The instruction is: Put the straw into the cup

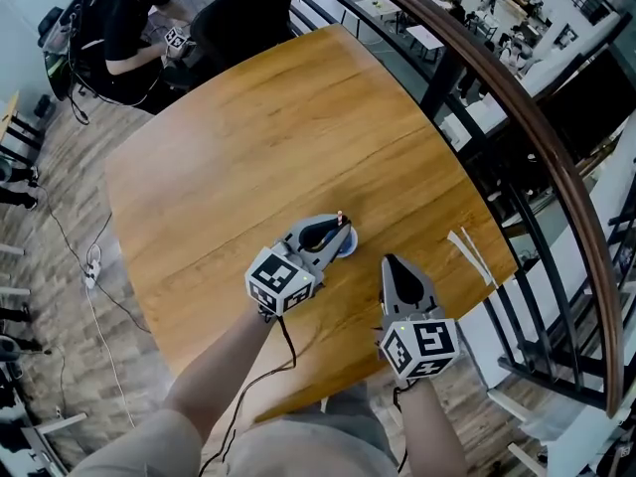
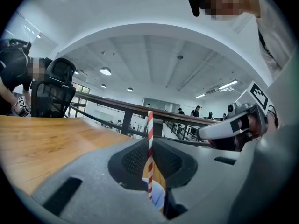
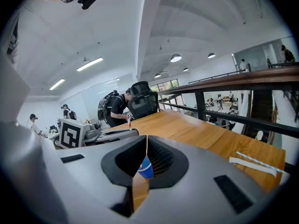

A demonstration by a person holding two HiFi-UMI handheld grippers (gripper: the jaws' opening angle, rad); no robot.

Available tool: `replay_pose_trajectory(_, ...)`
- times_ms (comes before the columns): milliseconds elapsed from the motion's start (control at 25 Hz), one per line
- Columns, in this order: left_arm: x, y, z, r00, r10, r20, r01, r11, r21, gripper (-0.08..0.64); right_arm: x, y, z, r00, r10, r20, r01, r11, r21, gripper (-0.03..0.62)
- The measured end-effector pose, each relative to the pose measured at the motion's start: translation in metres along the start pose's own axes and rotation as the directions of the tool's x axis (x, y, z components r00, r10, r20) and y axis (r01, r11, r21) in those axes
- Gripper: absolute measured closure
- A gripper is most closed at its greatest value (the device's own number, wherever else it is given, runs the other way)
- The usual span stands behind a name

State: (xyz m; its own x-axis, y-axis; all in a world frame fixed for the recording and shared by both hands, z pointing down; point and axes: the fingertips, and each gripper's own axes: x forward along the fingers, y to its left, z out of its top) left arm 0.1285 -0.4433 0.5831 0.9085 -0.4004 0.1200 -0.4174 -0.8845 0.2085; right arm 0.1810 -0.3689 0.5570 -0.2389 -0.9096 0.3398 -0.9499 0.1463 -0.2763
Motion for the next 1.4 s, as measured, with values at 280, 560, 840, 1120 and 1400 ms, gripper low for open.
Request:
replay_pose_trajectory(280, 0.002, 0.005, -0.012, 1.000, 0.002, -0.016, -0.002, 1.000, -0.009, 0.523, -0.003, 0.000, -0.006, 1.000, 0.001, -0.011, -0.001, 1.000, 0.004, 0.571)
replay_pose_trajectory(560, -0.001, 0.006, -0.018, 0.999, -0.008, -0.040, 0.005, 0.997, -0.076, 0.451, -0.008, 0.005, -0.008, 1.000, 0.003, -0.023, -0.003, 1.000, 0.000, 0.571)
replay_pose_trajectory(840, -0.018, 0.008, -0.001, 1.000, 0.028, 0.012, -0.027, 0.996, -0.079, 0.393, -0.015, 0.008, -0.007, 1.000, 0.007, -0.017, -0.007, 1.000, 0.007, 0.571)
replay_pose_trajectory(1120, -0.051, 0.009, 0.038, 0.992, 0.083, 0.092, -0.079, 0.995, -0.055, 0.393, -0.029, 0.017, 0.007, 1.000, 0.005, 0.009, -0.005, 1.000, -0.013, 0.571)
replay_pose_trajectory(1400, -0.077, -0.013, 0.080, 0.988, 0.072, 0.140, -0.064, 0.996, -0.065, 0.394, -0.047, 0.029, 0.033, 0.998, 0.010, 0.060, -0.007, 0.999, -0.039, 0.571)
